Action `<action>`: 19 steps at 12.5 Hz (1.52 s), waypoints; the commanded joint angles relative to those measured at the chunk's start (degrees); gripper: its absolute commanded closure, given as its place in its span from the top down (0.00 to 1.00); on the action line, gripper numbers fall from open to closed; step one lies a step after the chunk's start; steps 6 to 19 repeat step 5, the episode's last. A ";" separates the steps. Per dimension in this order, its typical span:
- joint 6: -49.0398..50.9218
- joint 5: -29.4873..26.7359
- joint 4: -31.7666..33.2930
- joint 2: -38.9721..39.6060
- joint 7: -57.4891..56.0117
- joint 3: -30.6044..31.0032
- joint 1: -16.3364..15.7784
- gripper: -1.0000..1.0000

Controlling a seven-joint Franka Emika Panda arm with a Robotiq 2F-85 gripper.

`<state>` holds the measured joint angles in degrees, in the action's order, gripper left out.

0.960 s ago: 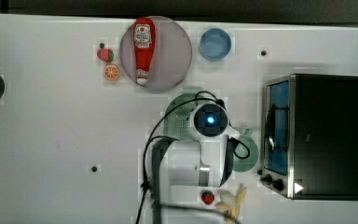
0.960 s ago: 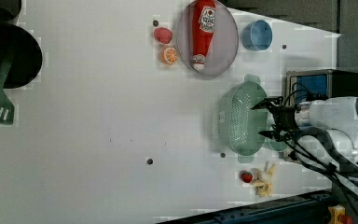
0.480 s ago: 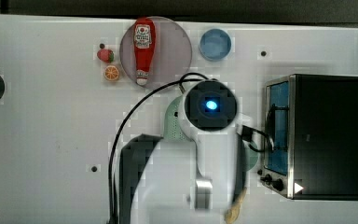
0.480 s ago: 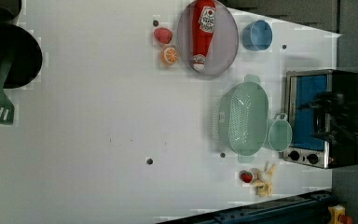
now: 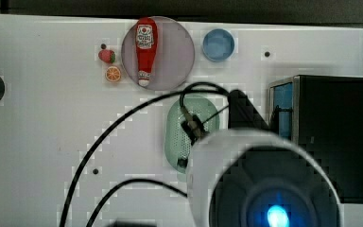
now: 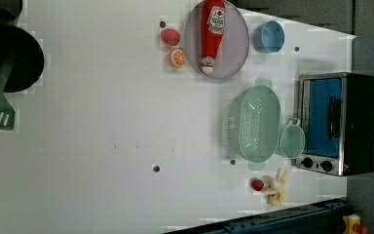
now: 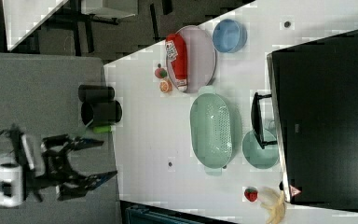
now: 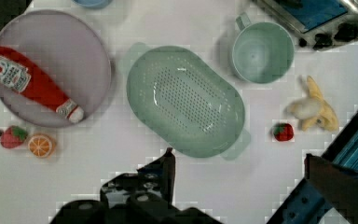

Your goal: Drag strainer left to right.

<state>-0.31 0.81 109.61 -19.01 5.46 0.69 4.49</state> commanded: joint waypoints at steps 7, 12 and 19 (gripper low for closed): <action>0.58 -1.05 1.24 4.64 -4.52 0.28 0.56 1.00; 0.58 -1.05 1.24 4.64 -4.52 0.28 0.56 1.00; 0.58 -1.05 1.24 4.64 -4.52 0.28 0.56 1.00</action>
